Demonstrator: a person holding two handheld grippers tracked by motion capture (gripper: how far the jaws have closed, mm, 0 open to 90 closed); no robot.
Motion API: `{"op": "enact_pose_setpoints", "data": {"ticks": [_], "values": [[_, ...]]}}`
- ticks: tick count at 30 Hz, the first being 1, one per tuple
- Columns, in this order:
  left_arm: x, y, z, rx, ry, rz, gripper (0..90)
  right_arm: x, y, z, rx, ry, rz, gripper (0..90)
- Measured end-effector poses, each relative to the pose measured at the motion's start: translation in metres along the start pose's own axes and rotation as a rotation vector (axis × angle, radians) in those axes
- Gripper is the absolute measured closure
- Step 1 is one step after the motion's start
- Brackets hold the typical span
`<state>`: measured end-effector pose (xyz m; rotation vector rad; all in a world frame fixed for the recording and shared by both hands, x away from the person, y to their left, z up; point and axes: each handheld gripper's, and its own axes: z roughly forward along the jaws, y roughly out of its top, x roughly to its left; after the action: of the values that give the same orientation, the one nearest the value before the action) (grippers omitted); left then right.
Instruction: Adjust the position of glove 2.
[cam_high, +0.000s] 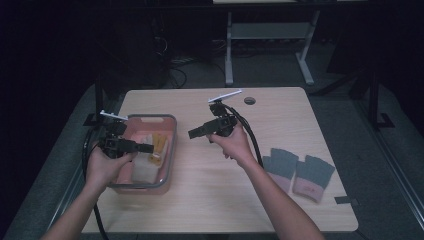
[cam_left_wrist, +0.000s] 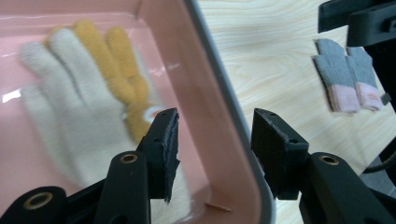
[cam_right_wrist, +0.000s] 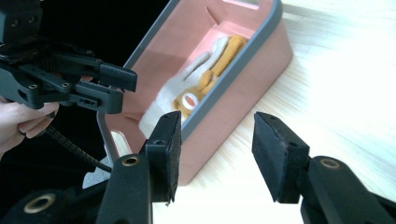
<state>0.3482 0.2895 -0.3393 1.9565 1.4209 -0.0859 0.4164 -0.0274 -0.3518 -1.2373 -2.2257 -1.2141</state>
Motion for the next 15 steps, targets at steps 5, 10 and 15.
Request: {"op": "enact_pose_setpoints", "data": {"ticks": [5, 10, 15], "values": [[-0.009, 0.004, 0.005, -0.007, -0.02, 0.018, 48.9, -0.007, -0.005, -0.008, -0.009, -0.005, 0.007, 51.1], [-0.016, 0.007, 0.008, -0.014, -0.034, 0.035, 47.0, -0.013, -0.01, -0.018, -0.016, -0.018, 0.015, 49.9], [-0.024, 0.009, 0.013, -0.013, -0.044, 0.047, 45.8, -0.019, -0.015, -0.027, -0.028, -0.016, 0.024, 49.1]]}}
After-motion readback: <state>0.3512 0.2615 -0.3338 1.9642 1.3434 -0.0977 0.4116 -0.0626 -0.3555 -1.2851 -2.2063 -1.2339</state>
